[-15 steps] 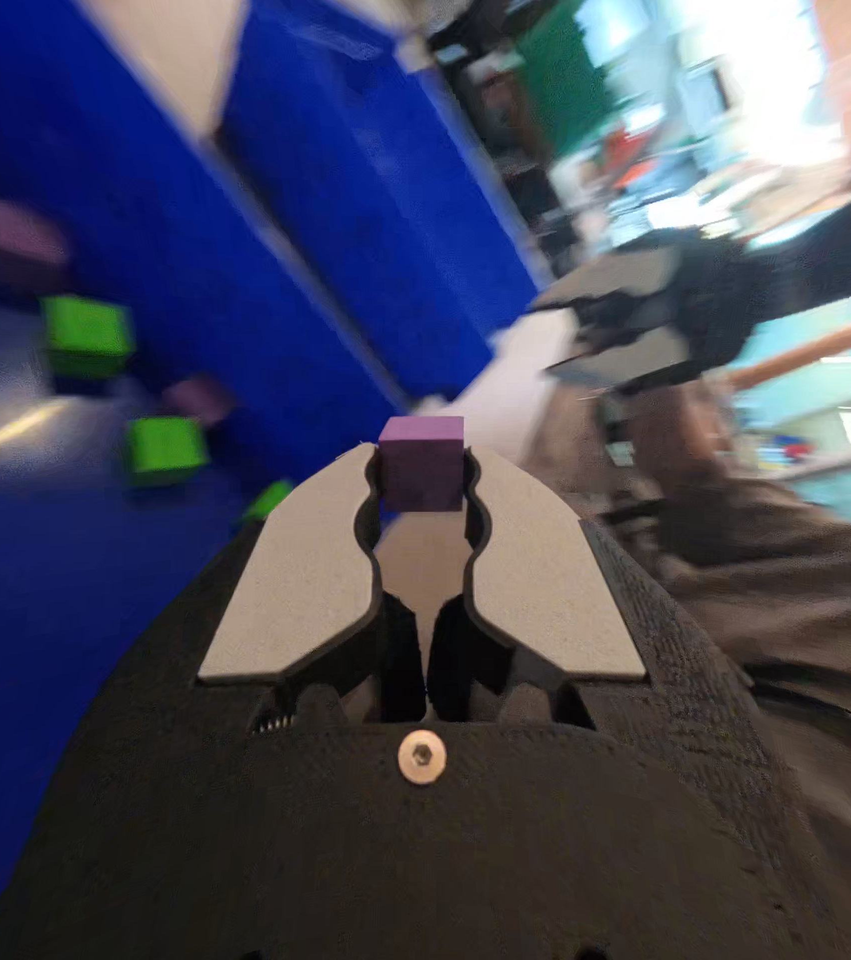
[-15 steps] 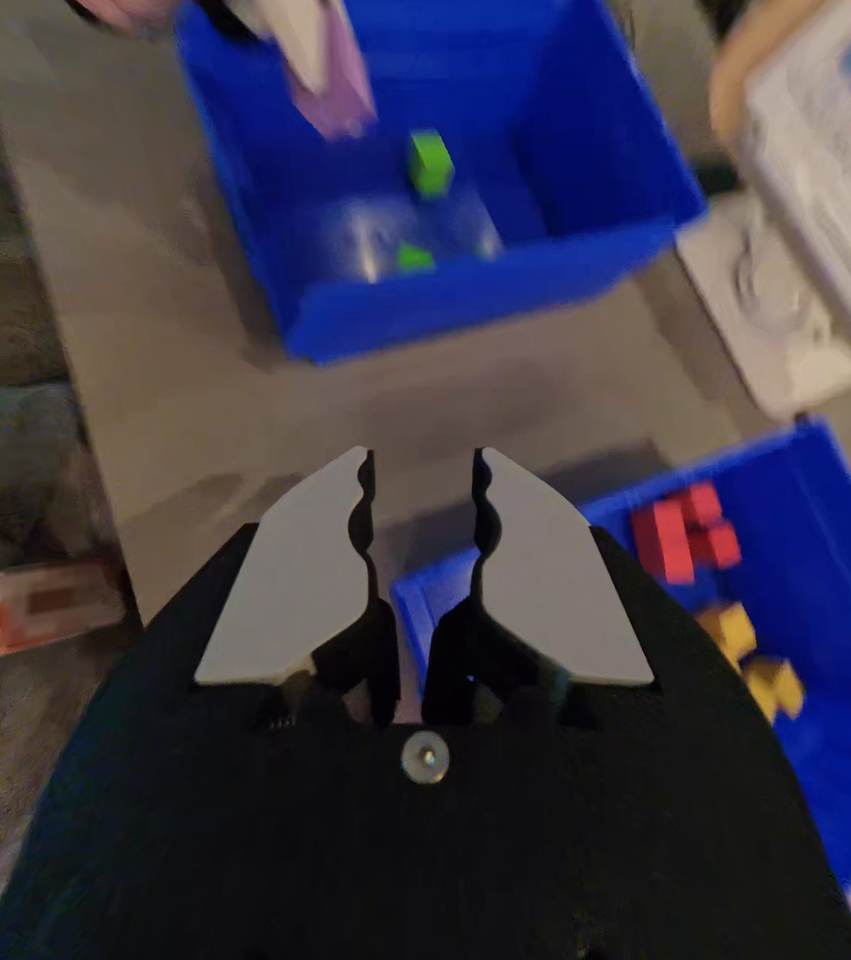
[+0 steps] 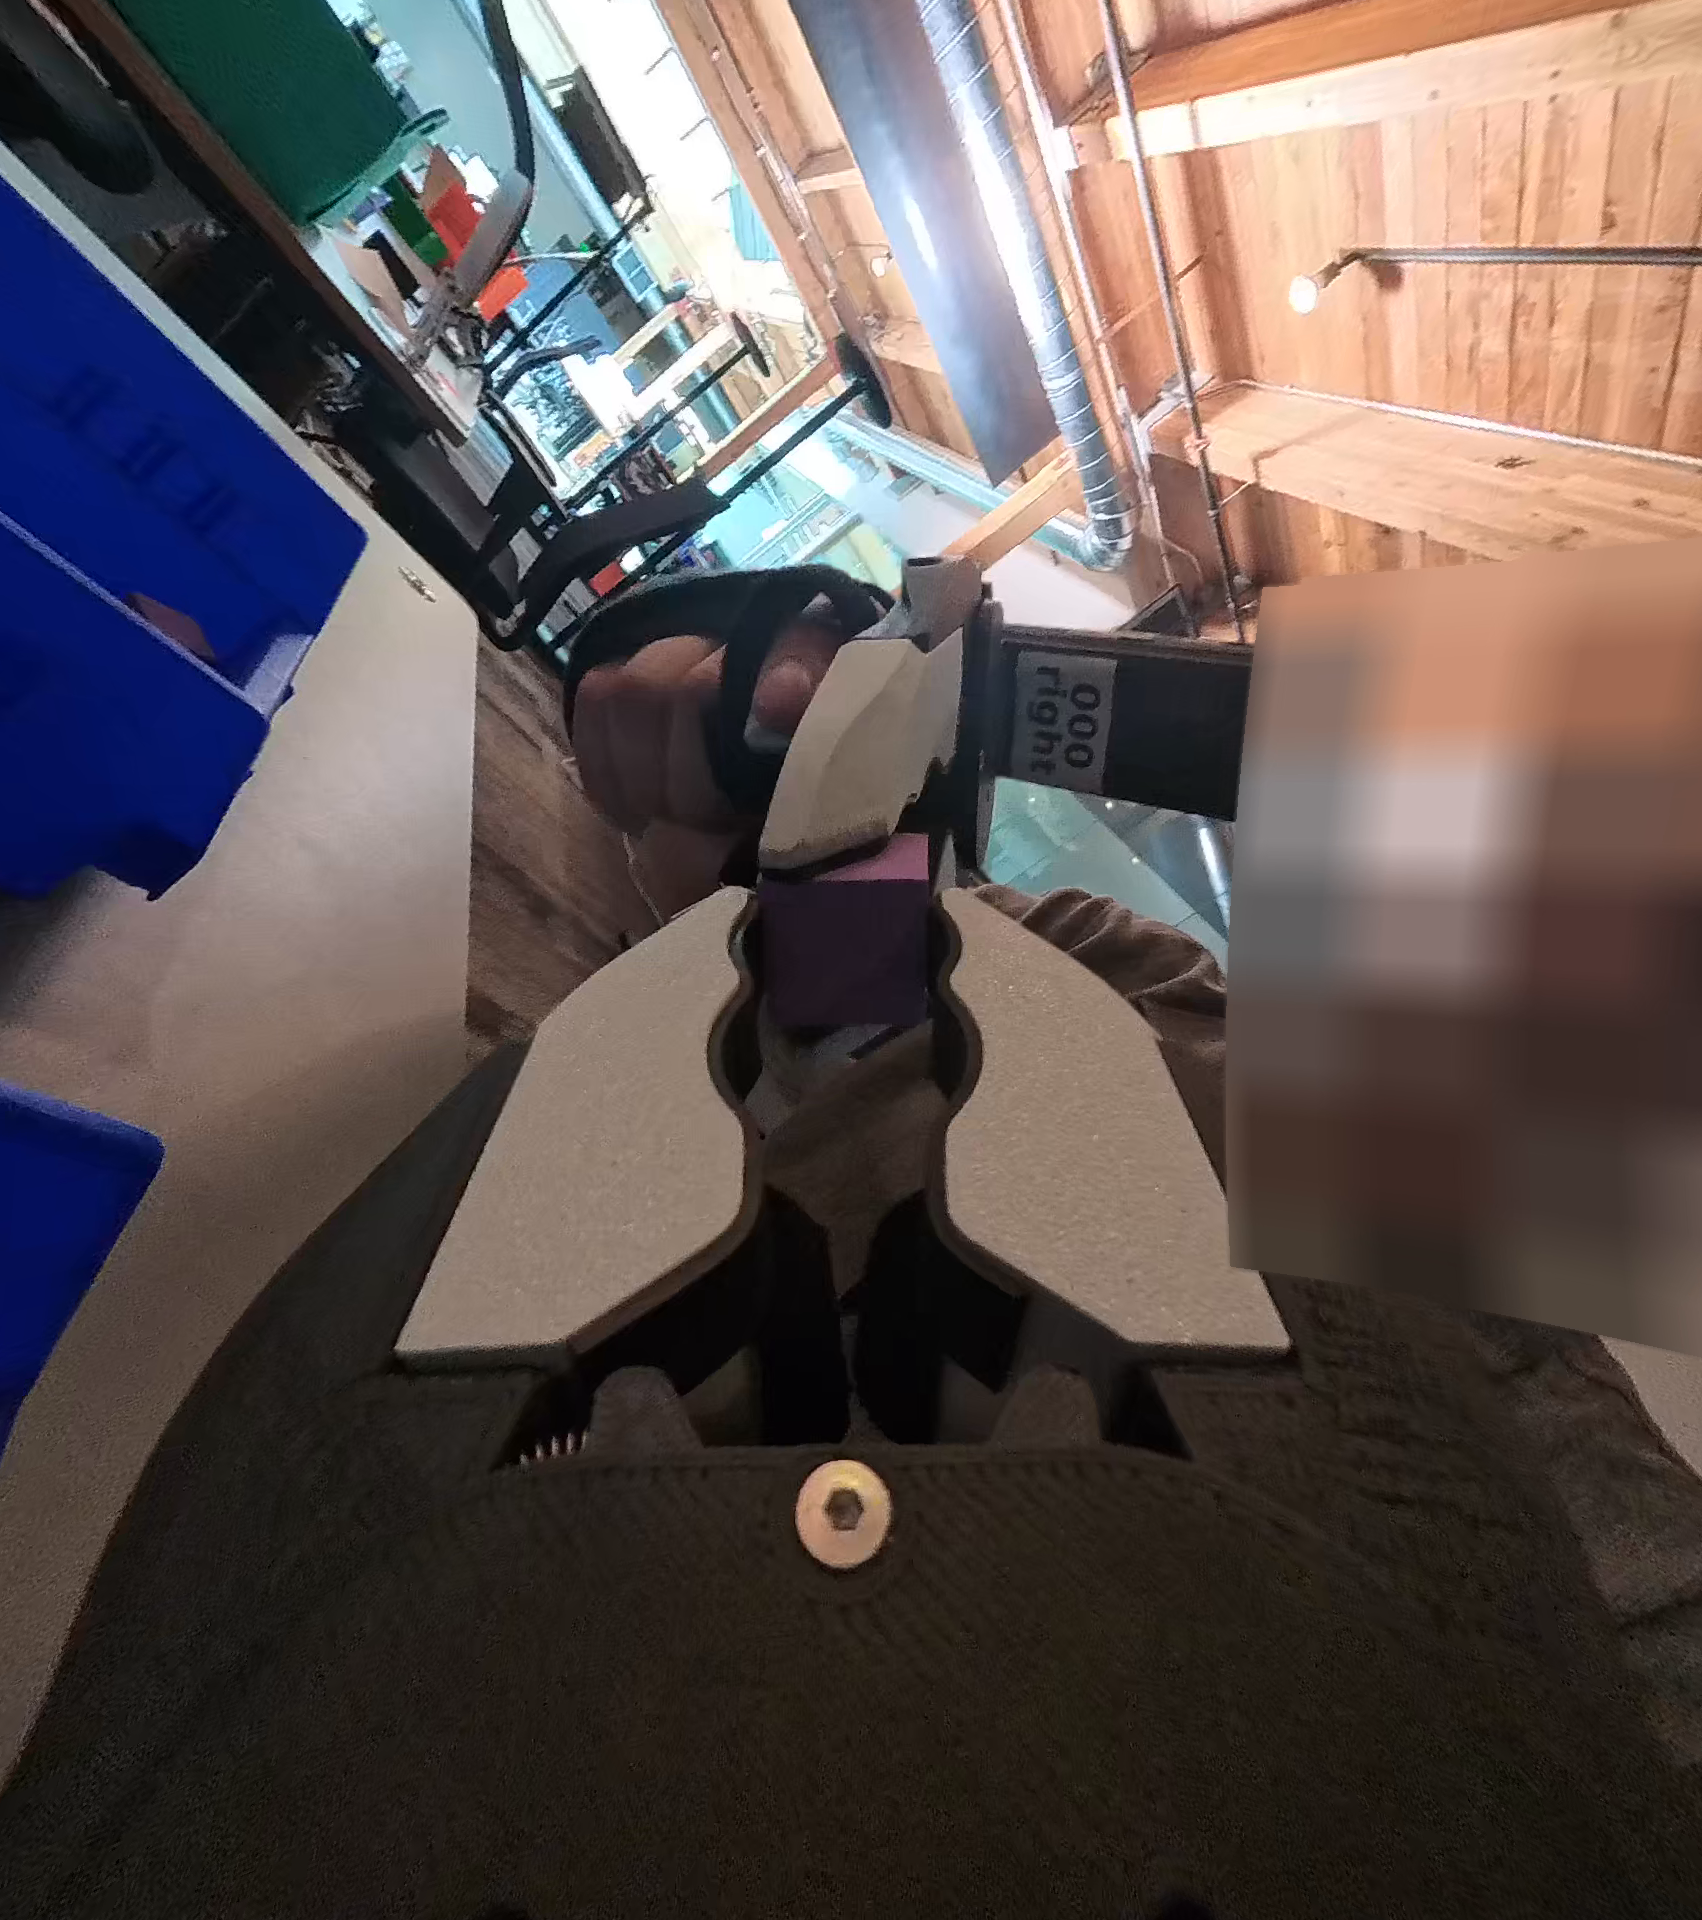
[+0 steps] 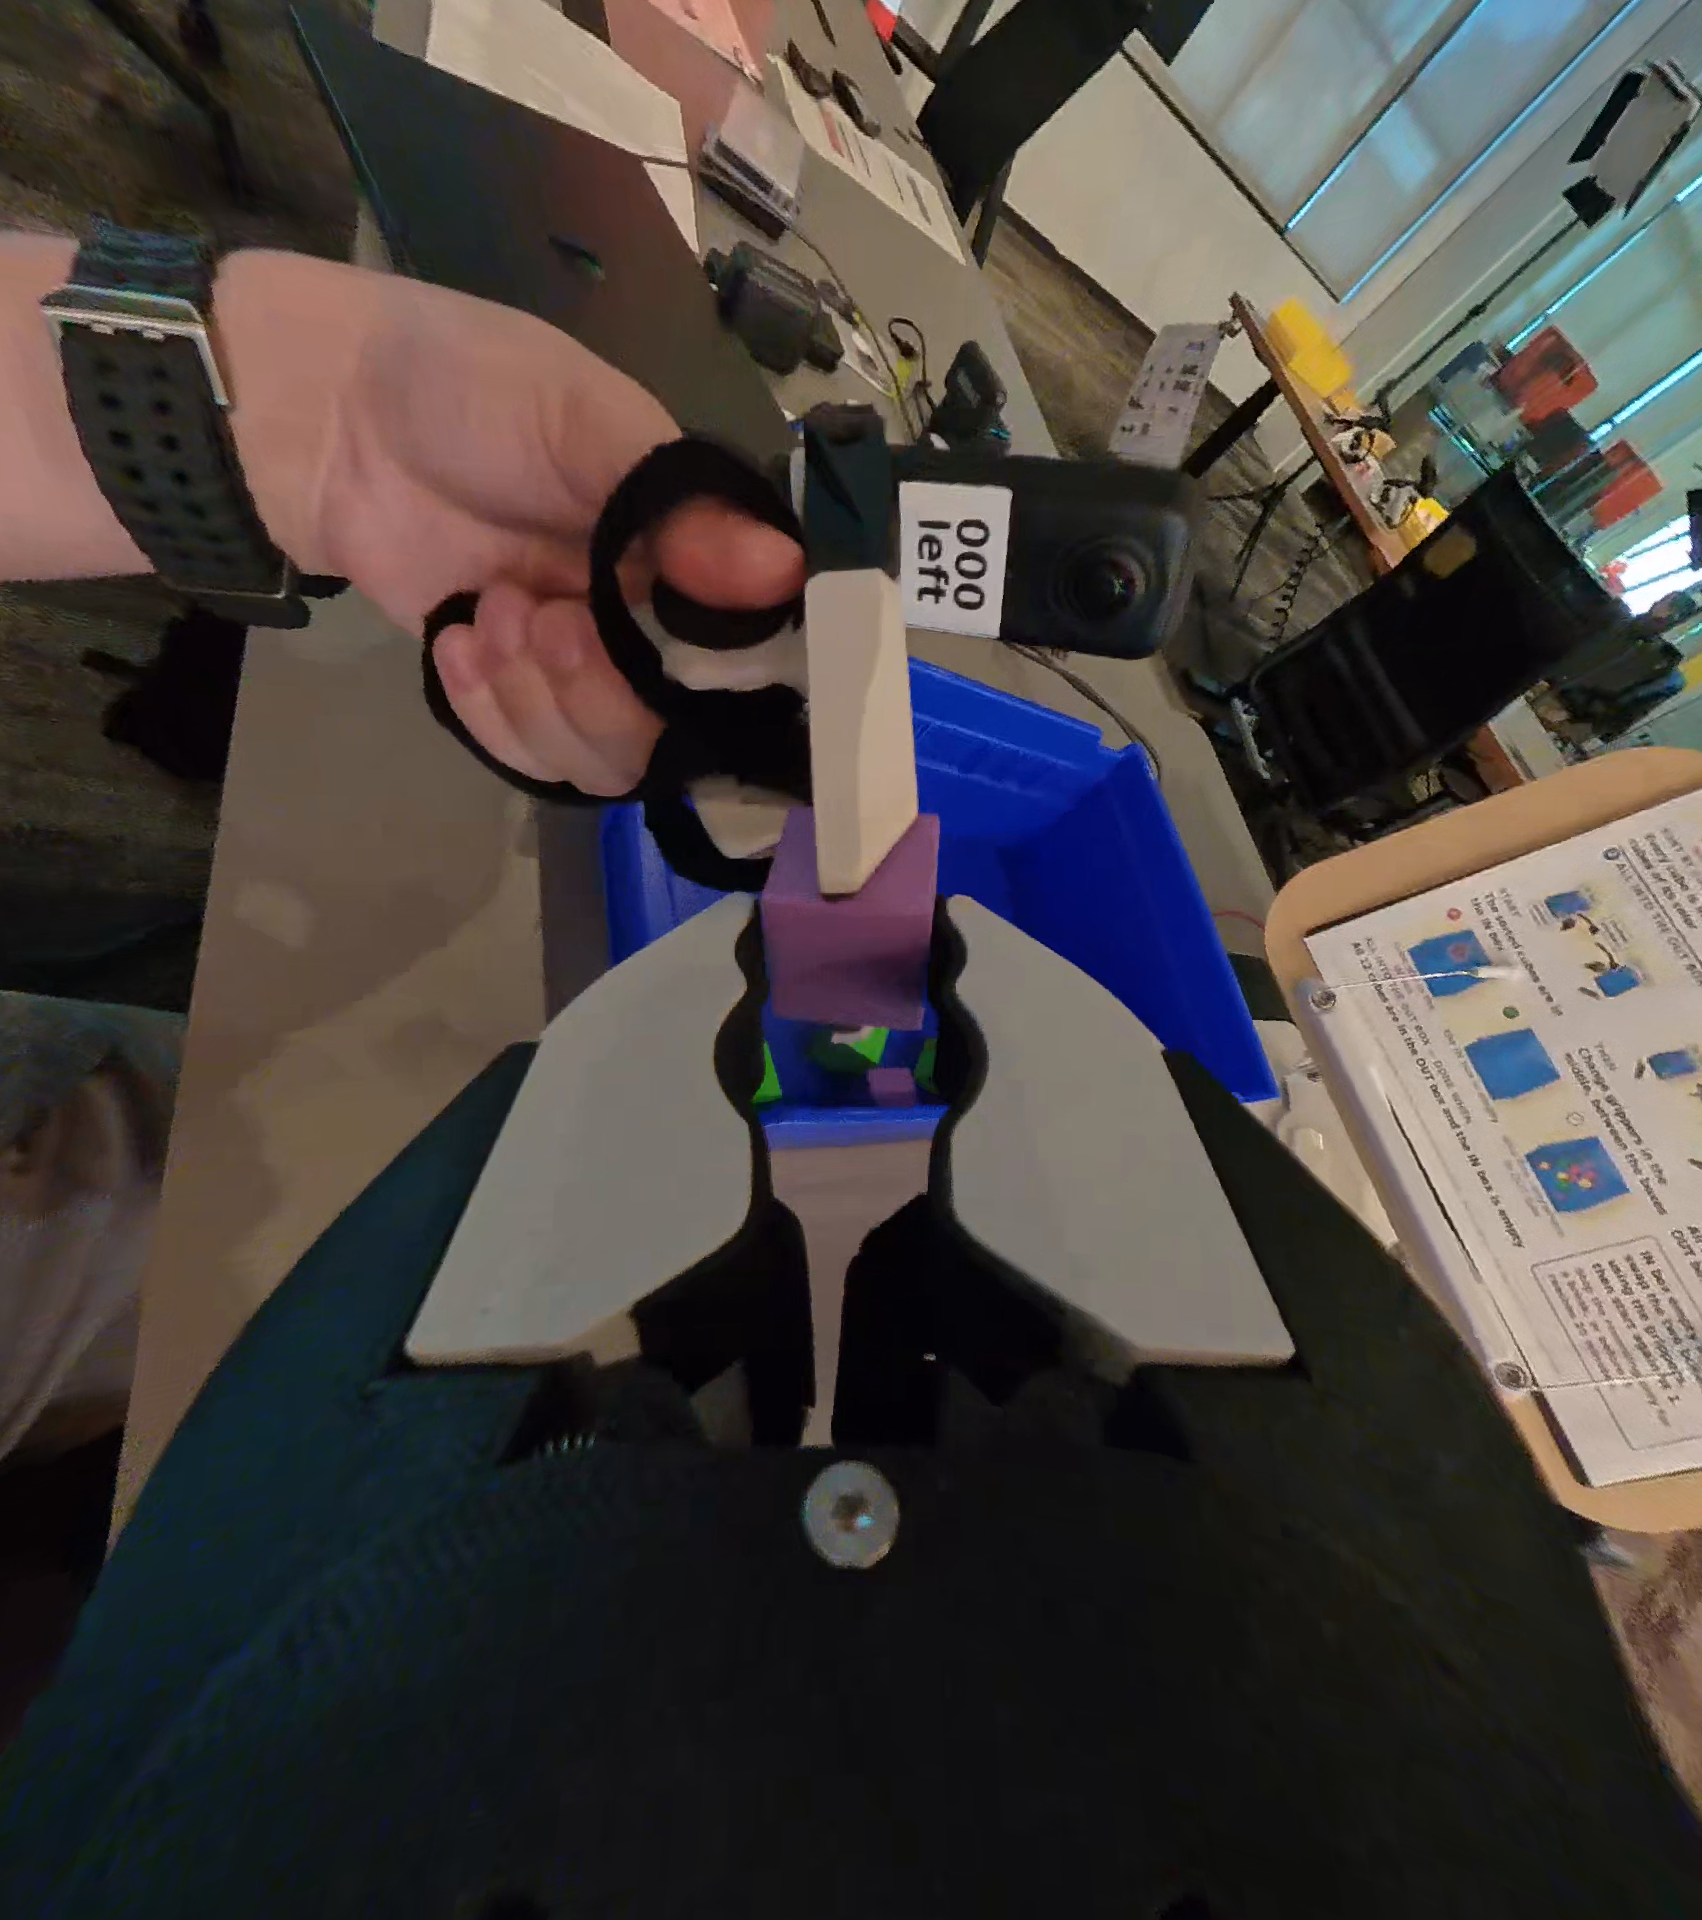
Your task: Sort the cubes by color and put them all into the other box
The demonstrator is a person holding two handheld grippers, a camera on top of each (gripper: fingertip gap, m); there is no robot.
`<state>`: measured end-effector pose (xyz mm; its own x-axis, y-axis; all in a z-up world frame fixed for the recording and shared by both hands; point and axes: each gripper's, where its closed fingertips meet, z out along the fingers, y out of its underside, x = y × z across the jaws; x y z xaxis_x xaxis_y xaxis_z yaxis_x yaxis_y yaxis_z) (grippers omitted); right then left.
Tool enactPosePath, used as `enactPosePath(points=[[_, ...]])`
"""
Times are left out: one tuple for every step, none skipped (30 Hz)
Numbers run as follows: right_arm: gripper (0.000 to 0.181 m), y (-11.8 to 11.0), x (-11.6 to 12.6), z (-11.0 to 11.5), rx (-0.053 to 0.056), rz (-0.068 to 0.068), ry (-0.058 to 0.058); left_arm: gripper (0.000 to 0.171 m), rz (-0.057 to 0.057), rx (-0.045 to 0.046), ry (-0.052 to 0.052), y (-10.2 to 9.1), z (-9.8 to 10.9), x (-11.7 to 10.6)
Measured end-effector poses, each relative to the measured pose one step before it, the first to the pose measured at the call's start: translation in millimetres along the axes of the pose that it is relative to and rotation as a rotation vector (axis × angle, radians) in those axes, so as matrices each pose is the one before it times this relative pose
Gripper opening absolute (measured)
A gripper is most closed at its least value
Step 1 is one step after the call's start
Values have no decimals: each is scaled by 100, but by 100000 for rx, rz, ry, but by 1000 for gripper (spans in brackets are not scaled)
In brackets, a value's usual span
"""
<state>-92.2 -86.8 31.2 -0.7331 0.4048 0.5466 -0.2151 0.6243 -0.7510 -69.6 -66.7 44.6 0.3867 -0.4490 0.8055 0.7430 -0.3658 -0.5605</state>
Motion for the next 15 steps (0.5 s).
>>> enactPosePath(points=[[29,97,-10,-70,-987,61,-423,33,-509,459,723,-42,86,-32],[28,79,60,-153,-859,167,-27,32,-296,667,790,-69,145,0],[28,-16,118,-258,-115,-98,564,32,-88,834,1485,-105,170,135],[28,-17,257,-375,-119,-107,1144,35,109,1171,1892,-185,116,281],[28,158,303,-448,-1062,-137,661,42,466,1813,1350,-308,-11,338],[28,343,399,-576,-1855,78,513,49,1157,2180,-721,-386,-169,218],[28,520,593,-732,-2495,-79,943,53,2104,2111,-2714,-405,-331,71],[28,804,848,-867,-3743,272,1170,49,2573,2290,-3662,-459,-477,32],[28,1139,1188,-930,-5221,1335,1708,49,2720,2336,-5109,-495,-590,-138],[28,1390,1305,-906,-5960,2347,622,52,3087,1831,-6444,-444,-658,-326],[28,1664,1394,-756,-6824,4019,-186,49,2936,1380,-5795,-366,-625,-282],[28,2004,1394,-479,-8451,5694,-1192,49,2230,1058,-4347,-320,-545,-145],[28,2319,1099,-105,-10254,6778,-3704,49,1895,685,-2724,-274,-427,17],[28,2499,870,282,-11105,8071,-5023,48,1562,234,-1228,-190,-302,186],[28,2433,624,651,-10661,8189,-6104,48,1288,-149,-379,-133,-181,247]])
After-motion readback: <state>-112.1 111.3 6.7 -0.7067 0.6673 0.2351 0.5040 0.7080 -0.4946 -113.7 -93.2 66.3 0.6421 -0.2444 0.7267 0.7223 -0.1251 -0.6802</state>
